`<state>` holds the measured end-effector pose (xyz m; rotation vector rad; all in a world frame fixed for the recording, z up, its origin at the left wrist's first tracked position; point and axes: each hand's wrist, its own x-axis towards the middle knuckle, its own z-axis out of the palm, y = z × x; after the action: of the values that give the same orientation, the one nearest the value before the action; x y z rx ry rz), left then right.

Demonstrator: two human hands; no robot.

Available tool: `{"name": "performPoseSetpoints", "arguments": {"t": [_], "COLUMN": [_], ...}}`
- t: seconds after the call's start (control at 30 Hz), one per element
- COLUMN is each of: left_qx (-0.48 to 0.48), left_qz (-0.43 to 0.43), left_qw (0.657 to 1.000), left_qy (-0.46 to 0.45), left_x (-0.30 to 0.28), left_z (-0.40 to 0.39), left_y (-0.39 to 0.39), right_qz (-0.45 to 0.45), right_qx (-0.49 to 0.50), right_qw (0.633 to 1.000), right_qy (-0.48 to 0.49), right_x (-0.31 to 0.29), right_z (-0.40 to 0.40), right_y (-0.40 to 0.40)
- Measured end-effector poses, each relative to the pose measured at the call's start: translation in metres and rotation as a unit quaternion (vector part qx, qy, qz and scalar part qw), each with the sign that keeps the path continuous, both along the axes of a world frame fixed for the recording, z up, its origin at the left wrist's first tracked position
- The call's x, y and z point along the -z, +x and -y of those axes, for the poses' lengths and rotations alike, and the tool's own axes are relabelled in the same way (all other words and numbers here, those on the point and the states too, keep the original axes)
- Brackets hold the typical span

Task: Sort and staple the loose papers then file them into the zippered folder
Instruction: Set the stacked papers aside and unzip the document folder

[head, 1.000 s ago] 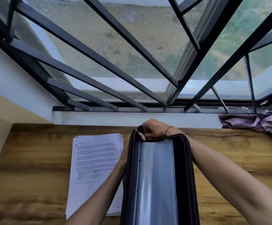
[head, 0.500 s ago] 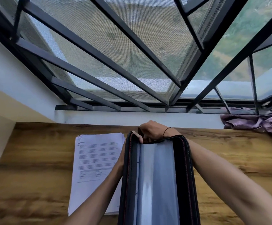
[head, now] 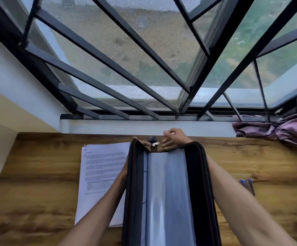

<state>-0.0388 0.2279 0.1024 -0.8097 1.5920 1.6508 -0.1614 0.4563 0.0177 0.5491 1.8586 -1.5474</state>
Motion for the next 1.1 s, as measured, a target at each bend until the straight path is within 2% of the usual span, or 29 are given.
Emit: {"name": "performPoseSetpoints", "arguments": {"t": [0.03, 0.1, 0.2, 0.37, 0.43, 0.53, 0.63, 0.8, 0.93, 1.1], "left_qx": [-0.016, -0.073, -0.077, -0.02, 0.023, 0.042, 0.038, 0.105, 0.051, -0.018], "left_qz": [0.007, -0.061, -0.149, -0.159, -0.172, -0.207, -0.249, -0.303, -0.293, -0.259], "left_qw": [1.0, 0.994, 0.982, 0.98, 0.98, 0.977, 0.968, 0.944, 0.953, 0.96], "left_qy": [0.019, 0.043, 0.086, 0.114, 0.094, 0.032, -0.019, -0.08, -0.067, -0.101], "left_x": [0.0, -0.003, -0.002, -0.015, -0.018, -0.021, -0.026, -0.032, -0.019, 0.015], "left_z": [0.001, 0.005, 0.017, 0.047, 0.058, 0.07, 0.077, 0.075, 0.085, 0.113], "left_y": [-0.005, -0.016, -0.012, 0.034, 0.052, 0.072, 0.084, 0.09, 0.092, 0.094], "right_qz": [0.035, 0.072, 0.051, 0.007, -0.02, -0.06, -0.087, -0.13, -0.146, -0.124], "right_qx": [0.05, 0.102, 0.149, 0.182, 0.158, 0.138, 0.172, 0.154, 0.17, 0.2], "right_qw": [0.997, 0.983, 0.959, 0.951, 0.967, 0.987, 0.981, 0.97, 0.952, 0.928], "right_qy": [-0.047, -0.133, -0.237, -0.249, -0.198, -0.057, 0.028, 0.139, 0.207, 0.29], "right_x": [-0.012, -0.041, -0.086, -0.102, -0.093, -0.077, -0.066, -0.063, -0.046, -0.017], "right_z": [-0.011, -0.031, -0.052, -0.082, -0.092, -0.097, -0.095, -0.084, -0.09, -0.104], "right_y": [0.008, 0.035, 0.093, 0.17, 0.186, 0.207, 0.217, 0.216, 0.218, 0.219]}}
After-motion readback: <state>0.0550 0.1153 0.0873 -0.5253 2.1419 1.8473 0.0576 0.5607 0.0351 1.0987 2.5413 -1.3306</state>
